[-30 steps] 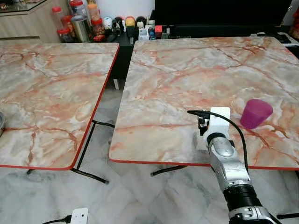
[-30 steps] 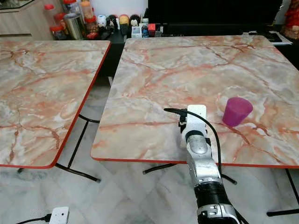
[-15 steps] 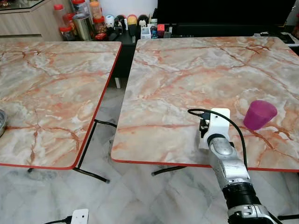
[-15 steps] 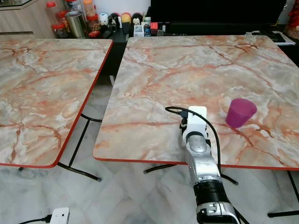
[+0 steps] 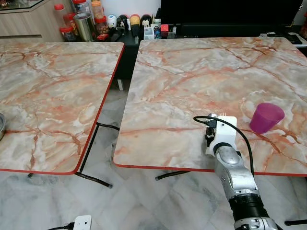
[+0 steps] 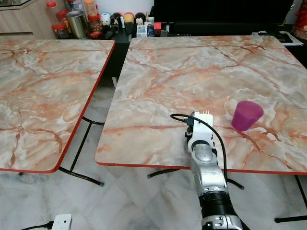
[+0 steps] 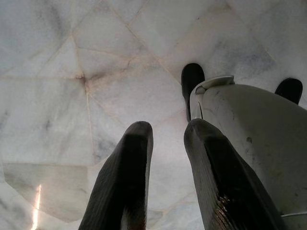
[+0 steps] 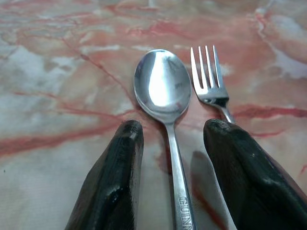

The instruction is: Setting the table

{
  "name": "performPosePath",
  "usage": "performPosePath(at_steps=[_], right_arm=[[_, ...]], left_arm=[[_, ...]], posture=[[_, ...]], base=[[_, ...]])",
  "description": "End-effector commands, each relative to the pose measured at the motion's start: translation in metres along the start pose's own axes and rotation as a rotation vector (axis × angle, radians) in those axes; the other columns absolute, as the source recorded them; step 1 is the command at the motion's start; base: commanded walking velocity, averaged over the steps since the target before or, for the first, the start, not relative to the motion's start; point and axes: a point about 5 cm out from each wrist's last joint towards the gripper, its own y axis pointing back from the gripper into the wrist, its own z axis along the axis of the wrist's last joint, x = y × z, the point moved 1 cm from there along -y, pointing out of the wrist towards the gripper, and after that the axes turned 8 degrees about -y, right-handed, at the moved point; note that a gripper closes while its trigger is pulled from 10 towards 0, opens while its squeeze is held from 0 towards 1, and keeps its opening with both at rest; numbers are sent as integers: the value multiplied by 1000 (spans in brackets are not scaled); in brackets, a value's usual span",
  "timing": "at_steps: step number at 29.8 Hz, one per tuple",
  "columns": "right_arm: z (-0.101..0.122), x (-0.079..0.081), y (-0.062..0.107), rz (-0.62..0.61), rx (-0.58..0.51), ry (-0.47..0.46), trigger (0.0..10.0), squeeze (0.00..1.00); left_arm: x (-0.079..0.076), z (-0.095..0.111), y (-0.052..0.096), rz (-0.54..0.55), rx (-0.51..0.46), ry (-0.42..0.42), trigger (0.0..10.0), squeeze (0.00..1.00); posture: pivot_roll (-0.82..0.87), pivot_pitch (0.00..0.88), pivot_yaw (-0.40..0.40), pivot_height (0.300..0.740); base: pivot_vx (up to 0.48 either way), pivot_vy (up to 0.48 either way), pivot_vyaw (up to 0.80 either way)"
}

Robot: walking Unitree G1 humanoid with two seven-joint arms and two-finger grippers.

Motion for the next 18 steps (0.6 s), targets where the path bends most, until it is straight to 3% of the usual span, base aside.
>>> performPosePath(at_steps=[1,17,18], right_arm=[[-3,1,1,3,18,-13,10000,0],[-13,-3,1,-20,66,4,10000,0],[-14,-4,1,-22,69,5,2314,0]], left_arm=[[2,-10,1,0,38,-19,10000,0],[1,-14,2,-14,51,-22,10000,0],[1,-15,2,-17,53,-21,10000,0]], posture=[[-105,103,43,740],[-106,106,43,740],[-106,105,43,740]], base=[[0,0,0],[0,0,0],[0,0,0]])
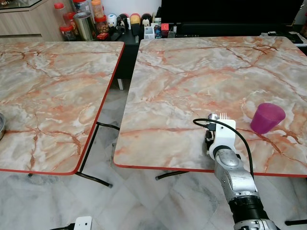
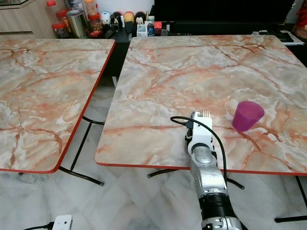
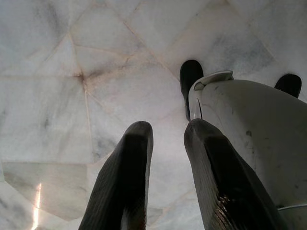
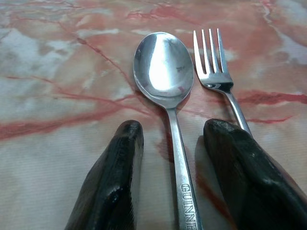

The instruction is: Setting the table

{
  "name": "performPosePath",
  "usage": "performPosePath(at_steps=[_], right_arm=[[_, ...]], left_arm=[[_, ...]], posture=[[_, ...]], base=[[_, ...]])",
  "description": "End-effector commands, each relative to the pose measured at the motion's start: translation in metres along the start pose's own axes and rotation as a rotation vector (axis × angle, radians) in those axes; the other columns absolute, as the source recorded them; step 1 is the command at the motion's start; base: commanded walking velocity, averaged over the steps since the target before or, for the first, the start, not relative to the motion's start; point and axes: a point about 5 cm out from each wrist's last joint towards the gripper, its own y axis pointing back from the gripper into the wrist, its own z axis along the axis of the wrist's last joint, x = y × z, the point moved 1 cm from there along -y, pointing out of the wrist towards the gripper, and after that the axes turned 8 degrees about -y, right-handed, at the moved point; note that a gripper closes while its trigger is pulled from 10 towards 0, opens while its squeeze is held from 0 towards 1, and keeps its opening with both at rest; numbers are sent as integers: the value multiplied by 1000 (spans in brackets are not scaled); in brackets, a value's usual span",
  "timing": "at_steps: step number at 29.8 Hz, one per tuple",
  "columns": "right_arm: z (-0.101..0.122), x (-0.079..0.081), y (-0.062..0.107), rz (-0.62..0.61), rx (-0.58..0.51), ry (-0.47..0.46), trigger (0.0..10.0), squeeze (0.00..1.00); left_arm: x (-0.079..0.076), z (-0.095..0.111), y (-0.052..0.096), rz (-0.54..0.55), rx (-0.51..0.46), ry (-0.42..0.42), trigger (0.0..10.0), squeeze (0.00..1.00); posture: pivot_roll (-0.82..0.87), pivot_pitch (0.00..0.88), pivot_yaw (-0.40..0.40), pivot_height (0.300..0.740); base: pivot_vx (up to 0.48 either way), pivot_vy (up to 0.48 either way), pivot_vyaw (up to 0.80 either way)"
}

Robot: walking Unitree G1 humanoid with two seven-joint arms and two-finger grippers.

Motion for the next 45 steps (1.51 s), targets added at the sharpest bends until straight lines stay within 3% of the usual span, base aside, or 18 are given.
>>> performPosePath(at_steps=[1,2,3,32,34,35,38,42,45], right_arm=[[-8,-2,0,-14,38,0,2314,0],[-8,-2,0,-14,39,1,824,0],[-8,-2,0,-15,40,1,0,0],[-6,-1,0,-6,34,12,0,0],[-4,-1,0,-6,22,14,353,0],[3,0,1,-4,-31,42,10000,0],[22,4,3,4,-163,71,10000,0],[41,10,7,39,-283,31,10000,0],[46,13,8,63,-315,18,10000,0]], left_arm=[[1,-13,1,-6,48,-12,10000,0],[1,-13,1,-7,49,-12,10000,0],[1,-13,1,-8,50,-12,10000,0],[16,-26,5,-22,78,7,10000,0],[16,-26,5,-22,79,7,10000,0],[16,-27,5,-20,78,7,10000,0],[16,-26,5,-9,73,5,10000,0],[11,-26,5,-3,65,18,10000,0],[5,-26,4,-10,64,17,10000,0]], posture=[[-106,105,43,740],[-106,107,44,740],[-107,106,43,740],[-107,109,38,740],[-107,109,38,740],[-108,109,38,740],[-111,110,38,740],[-111,110,35,740],[-111,111,34,740]], base=[[0,0,0],[0,0,0],[0,0,0],[0,0,0],[0,0,0],[0,0,0],[0,0,0],[0,0,0],[0,0,0]])
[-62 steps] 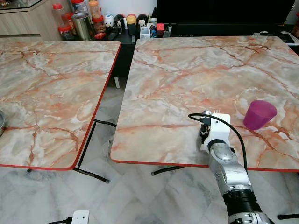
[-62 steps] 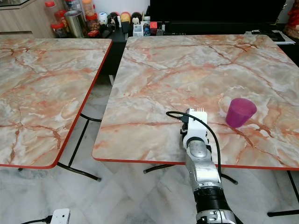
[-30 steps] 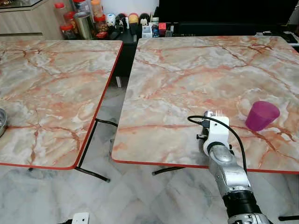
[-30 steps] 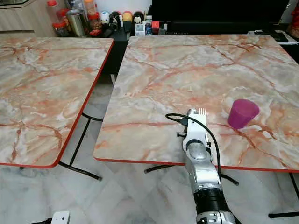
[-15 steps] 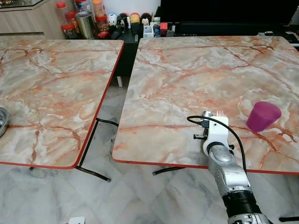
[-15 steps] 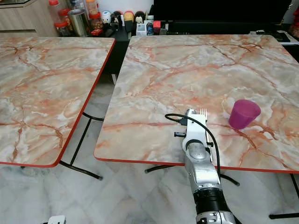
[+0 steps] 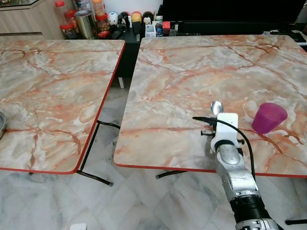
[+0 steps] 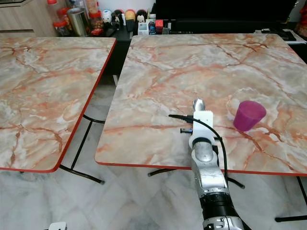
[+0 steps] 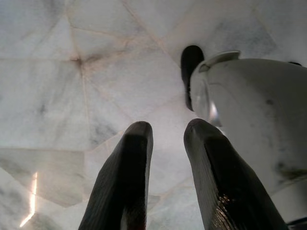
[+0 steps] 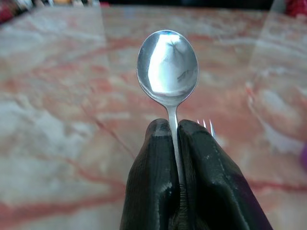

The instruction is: Setting the table

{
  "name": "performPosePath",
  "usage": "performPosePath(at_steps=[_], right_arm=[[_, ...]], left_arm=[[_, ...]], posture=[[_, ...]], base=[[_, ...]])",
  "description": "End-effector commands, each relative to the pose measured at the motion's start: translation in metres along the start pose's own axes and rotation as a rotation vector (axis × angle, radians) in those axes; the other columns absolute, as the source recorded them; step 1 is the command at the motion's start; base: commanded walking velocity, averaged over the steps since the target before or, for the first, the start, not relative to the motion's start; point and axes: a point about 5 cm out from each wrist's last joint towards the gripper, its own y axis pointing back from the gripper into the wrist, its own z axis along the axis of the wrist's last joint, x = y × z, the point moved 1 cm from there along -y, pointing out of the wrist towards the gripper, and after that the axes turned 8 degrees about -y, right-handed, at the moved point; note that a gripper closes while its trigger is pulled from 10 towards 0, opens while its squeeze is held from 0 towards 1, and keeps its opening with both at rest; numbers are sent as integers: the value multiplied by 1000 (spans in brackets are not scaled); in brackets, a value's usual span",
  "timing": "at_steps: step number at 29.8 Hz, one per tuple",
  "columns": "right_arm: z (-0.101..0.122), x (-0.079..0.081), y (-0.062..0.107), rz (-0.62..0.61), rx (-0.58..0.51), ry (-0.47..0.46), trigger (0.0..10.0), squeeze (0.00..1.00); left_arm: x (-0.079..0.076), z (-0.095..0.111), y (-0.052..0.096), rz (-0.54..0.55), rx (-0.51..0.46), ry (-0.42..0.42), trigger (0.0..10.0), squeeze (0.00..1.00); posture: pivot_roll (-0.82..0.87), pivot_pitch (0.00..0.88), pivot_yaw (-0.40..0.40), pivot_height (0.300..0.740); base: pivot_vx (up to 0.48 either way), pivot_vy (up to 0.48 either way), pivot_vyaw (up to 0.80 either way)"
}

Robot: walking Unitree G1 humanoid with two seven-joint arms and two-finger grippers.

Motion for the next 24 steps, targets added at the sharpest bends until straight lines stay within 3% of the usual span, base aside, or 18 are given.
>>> performPosePath(at_steps=[1,5,15,24], right_arm=[[11,5,0,27,-50,-22,10000,0],[14,8,0,44,-79,-44,10000,0],[19,15,0,83,-113,-60,10000,0],[22,19,-1,98,-127,-67,10000,0]], left_arm=[[-2,-10,1,3,31,-4,10000,0],[-8,-10,0,-3,35,2,10000,0],[-24,-6,-2,-12,31,3,10000,0],[-17,-2,-2,-2,25,3,10000,0]], posture=[[-111,112,35,740],[-110,112,35,740],[-106,110,30,740],[-100,101,31,740]], base=[[0,0,0],[0,0,0],[0,337,0],[0,480,0]])
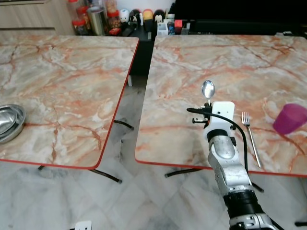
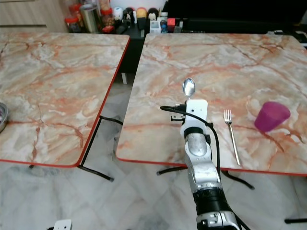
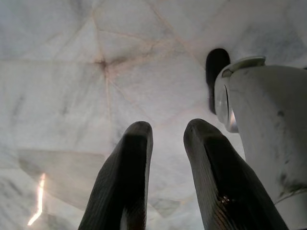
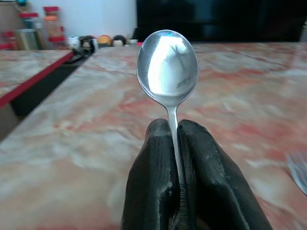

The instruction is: Setting the table

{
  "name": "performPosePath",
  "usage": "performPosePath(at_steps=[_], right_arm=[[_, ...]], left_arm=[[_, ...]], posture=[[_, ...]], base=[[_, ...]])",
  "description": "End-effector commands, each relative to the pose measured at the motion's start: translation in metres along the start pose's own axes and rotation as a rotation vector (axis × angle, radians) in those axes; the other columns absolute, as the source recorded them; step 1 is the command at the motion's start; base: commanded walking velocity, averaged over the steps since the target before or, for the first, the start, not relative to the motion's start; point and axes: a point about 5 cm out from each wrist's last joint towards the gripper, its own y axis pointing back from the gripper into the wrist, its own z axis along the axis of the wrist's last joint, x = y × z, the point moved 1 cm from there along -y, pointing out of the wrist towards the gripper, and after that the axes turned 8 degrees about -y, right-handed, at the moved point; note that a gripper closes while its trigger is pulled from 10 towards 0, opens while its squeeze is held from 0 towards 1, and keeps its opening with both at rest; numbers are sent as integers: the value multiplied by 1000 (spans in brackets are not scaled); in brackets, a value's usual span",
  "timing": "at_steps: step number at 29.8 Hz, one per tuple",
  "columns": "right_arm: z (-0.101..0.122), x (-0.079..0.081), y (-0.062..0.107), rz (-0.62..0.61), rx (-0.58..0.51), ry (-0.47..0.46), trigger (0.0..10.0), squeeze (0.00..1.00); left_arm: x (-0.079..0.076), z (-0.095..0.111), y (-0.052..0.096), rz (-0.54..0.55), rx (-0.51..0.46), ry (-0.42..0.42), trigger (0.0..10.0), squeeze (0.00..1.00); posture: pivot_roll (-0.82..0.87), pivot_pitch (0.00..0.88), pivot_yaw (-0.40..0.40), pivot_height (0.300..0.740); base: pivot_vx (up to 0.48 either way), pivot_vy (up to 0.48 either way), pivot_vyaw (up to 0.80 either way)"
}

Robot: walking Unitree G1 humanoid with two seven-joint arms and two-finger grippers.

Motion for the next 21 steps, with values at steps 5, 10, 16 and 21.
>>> performPosePath(at_steps=[5,10,16,21], right_arm=[[2,0,-1,1,-11,-16,10000,0],[3,4,-2,10,-16,-21,10000,0],[2,8,-2,25,-16,-23,10000,0],[2,9,-2,26,-17,-25,10000,0]], left_arm=[[14,-16,3,-7,42,0,10000,0],[31,-22,6,10,51,-6,10000,0],[30,-22,6,10,51,-13,10000,0],[21,-21,5,-1,49,-17,10000,0]], posture=[[-101,95,32,740],[-98,83,36,740],[-93,71,39,740],[-92,68,41,740]], base=[[0,480,0],[0,480,0],[0,480,0],[0,480,0]])
